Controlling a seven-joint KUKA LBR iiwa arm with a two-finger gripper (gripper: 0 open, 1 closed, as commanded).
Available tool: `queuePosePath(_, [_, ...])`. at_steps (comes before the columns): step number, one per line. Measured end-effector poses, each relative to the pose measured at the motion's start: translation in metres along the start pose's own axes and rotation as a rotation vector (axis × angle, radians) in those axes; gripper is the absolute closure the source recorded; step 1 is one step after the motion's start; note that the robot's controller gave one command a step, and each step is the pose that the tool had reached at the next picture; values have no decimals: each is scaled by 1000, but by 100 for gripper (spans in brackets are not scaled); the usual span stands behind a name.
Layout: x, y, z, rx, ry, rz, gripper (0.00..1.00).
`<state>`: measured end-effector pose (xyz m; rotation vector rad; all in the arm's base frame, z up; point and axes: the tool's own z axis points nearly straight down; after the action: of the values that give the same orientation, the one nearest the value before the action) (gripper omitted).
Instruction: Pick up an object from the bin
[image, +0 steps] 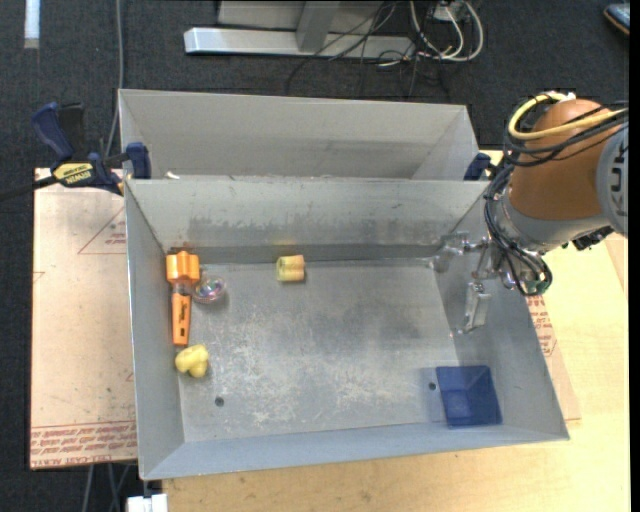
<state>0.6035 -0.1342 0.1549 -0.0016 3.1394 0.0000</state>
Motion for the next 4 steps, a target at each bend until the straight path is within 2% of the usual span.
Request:
queuePosePath(1, [92, -1, 81, -2, 2, -336, 0])
queuePosePath(2, [90, 0, 80, -3, 0, -339, 100])
queuePosePath(3, [105, 62, 36, -5, -4, -579, 100])
queuePosePath(4, [104, 54, -15, -4, -10, -468, 100])
